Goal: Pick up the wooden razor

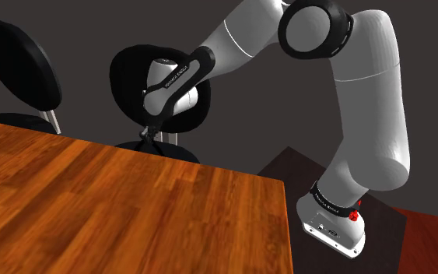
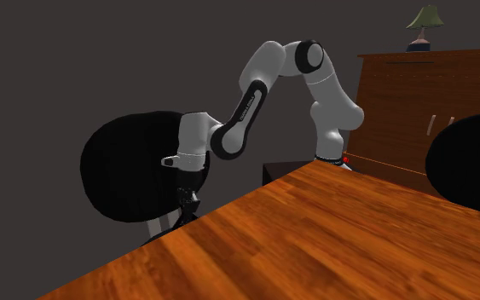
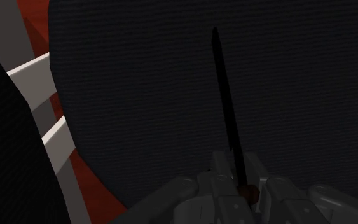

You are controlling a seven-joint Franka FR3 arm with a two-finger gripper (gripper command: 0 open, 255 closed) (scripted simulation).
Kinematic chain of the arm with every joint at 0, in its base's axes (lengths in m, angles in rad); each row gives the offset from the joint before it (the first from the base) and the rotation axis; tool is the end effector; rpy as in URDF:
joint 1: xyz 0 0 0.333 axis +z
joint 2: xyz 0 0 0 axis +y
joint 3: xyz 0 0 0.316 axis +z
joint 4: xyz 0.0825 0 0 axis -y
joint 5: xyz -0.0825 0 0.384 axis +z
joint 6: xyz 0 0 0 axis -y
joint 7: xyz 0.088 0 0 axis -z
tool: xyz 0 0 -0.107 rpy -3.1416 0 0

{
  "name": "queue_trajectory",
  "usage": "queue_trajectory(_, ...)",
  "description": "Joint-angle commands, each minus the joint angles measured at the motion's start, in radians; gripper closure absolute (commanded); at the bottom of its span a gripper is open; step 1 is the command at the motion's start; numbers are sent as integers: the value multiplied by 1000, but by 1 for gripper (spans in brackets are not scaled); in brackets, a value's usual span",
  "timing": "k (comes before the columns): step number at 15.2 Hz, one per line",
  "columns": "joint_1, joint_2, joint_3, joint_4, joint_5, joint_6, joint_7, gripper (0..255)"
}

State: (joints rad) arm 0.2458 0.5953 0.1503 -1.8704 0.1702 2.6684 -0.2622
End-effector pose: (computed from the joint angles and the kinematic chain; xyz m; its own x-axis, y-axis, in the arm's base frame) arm 0.6117 0.2428 0.2165 0.8707 0.4359 0.2277 0.4715 -0.8715 -0.1346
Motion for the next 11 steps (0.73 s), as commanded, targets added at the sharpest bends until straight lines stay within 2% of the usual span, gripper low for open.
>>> queue_trajectory(1, 0, -22, 0, -4, 0, -17, 4, 255)
queue_trajectory(11, -1, -109, -2, -3, -3, -105, 20, 255)
